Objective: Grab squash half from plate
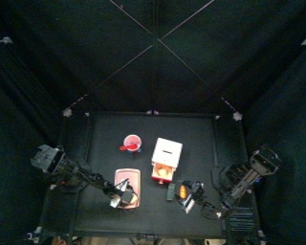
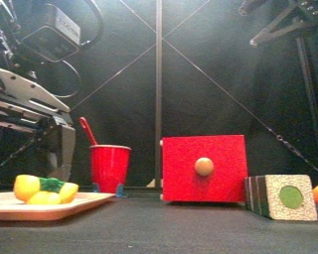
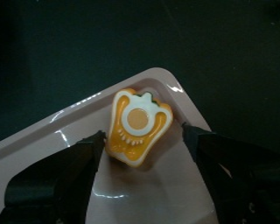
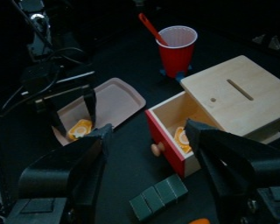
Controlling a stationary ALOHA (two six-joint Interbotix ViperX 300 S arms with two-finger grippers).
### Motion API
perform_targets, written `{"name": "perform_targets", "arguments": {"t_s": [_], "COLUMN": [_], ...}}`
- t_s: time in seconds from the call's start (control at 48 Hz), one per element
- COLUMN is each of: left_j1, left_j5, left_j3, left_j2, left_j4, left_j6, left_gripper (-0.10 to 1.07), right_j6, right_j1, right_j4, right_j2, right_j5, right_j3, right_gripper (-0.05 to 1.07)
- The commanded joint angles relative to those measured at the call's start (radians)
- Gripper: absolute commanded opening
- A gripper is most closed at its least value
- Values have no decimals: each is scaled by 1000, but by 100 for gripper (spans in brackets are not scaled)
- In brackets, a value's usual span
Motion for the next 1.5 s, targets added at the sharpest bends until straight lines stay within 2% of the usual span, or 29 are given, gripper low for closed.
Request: {"name": "perform_targets", "arguments": {"t_s": [0.0,0.708,1.208,1.333,1.479], "left_j1": [14,23,21,21,11], "left_j5": [-3,11,14,37,98], "left_j3": [-26,-52,-54,-49,-40], "left_j2": [9,25,23,3,-64], "left_j4": [2,14,23,26,21], "left_j6": [0,0,0,0,0], "left_gripper": [102,101,87,87,87], "right_j6": [3,3,3,3,3], "right_j1": [-2,-2,-2,-2,-2], "right_j4": [-3,-3,-3,-5,-3], "right_j2": [-14,-14,-14,-12,-14], "right_j5": [3,5,5,3,3], "right_j3": [-18,-18,-20,-18,-18], "right_gripper": [97,97,97,97,97]}}
